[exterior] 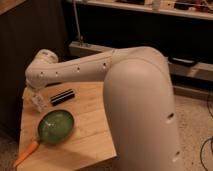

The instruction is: Place the bottle in the ceramic bowl

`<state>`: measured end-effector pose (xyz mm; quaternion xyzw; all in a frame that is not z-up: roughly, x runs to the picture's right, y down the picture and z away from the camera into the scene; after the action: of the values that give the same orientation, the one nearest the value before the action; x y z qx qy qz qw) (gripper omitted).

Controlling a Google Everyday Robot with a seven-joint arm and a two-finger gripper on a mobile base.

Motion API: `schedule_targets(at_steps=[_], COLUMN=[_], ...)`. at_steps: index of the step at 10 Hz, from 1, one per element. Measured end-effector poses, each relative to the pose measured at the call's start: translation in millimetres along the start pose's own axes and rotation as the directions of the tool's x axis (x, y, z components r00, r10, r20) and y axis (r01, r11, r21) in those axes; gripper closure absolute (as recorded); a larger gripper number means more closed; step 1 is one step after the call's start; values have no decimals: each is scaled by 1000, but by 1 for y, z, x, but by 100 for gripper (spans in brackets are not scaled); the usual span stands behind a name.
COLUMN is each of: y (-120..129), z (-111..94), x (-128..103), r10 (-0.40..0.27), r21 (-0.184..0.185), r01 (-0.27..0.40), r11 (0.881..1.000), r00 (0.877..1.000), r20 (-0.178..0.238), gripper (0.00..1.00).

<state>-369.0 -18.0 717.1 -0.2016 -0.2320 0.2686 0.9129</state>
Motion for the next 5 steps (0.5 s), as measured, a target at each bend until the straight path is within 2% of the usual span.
schedule_targets(at_steps=[5], y=[9], z=[66], x=[-25], r10=[10], r21=[5], r01=[-10], r11=[1000], r00=[999], r20=[-31], gripper=[20])
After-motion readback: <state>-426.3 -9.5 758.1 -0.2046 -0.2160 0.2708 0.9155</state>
